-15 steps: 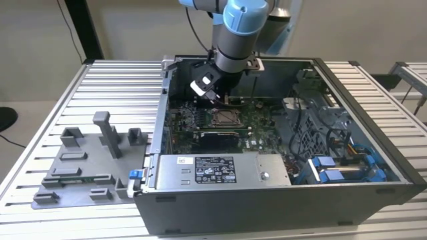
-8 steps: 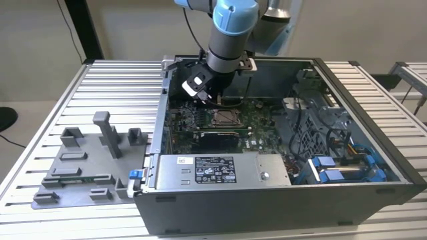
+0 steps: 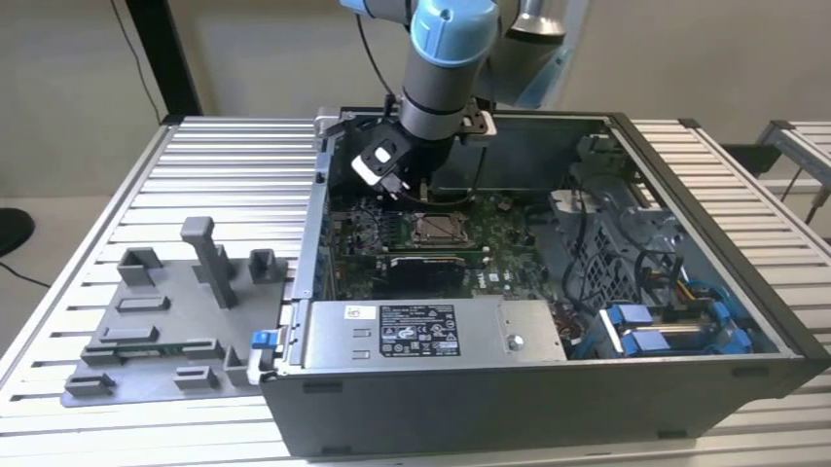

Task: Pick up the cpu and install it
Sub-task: 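Close the cpu cover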

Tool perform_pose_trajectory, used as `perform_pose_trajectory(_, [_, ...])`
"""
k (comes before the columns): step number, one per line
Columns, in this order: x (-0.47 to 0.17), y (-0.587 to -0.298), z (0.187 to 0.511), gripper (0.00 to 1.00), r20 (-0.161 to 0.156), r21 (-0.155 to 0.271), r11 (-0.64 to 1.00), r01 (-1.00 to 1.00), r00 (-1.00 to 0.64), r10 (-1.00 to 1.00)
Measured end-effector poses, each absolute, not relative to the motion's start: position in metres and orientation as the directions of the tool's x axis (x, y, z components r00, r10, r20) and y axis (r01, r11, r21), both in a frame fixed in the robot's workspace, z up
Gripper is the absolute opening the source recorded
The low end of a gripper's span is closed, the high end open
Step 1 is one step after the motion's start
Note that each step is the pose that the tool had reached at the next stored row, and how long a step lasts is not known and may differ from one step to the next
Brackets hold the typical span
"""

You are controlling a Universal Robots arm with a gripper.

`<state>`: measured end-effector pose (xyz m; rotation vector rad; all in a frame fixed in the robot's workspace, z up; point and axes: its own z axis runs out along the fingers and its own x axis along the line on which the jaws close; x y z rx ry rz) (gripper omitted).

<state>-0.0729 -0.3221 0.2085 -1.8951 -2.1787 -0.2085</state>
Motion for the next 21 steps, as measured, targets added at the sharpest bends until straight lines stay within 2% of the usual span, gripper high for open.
perform_pose_trajectory(21, [-0.0650,-0.3223,0.2080,0.00,0.277,-0.053,0.146,0.988,-0.126,0.953])
